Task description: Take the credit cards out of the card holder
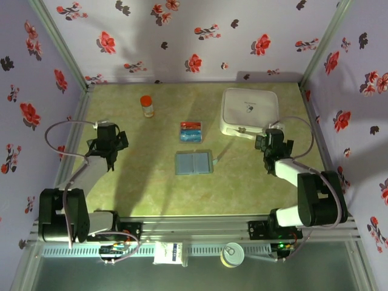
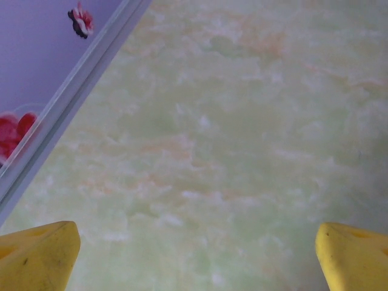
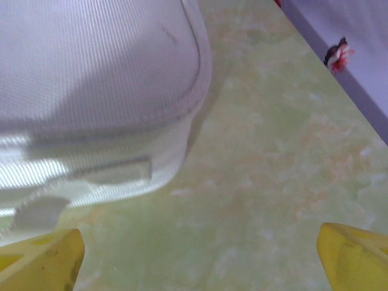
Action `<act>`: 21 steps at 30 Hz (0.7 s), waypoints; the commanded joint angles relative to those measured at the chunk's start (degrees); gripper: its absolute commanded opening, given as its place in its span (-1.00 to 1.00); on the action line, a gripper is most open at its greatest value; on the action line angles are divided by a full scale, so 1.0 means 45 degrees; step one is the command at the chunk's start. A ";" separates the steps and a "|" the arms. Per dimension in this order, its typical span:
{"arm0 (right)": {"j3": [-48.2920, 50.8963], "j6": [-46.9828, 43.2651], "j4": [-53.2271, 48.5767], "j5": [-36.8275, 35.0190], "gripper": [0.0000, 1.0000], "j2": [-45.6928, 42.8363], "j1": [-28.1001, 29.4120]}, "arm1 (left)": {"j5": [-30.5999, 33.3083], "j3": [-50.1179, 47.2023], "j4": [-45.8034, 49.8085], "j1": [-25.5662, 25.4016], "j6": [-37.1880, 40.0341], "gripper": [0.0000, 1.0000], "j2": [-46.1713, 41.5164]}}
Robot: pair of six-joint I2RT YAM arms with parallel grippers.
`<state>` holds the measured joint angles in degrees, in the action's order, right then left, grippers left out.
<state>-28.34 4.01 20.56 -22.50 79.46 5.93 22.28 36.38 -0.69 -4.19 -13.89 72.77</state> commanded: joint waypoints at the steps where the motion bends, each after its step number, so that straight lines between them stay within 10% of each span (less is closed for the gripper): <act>1: 0.0372 -0.0135 0.2601 0.0673 0.98 0.0214 -0.0314 | -0.0815 -0.1242 -0.3535 0.0145 0.1042 0.99 0.0518; 21: 0.1305 0.0033 0.6633 0.3336 0.99 0.2186 -0.1104 | -0.5105 -0.2857 -1.0101 0.1804 0.2212 0.99 0.2783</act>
<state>-22.39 4.03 47.70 -8.08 88.95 1.21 3.27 24.88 -40.49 3.88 -6.33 83.88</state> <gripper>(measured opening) 0.992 0.996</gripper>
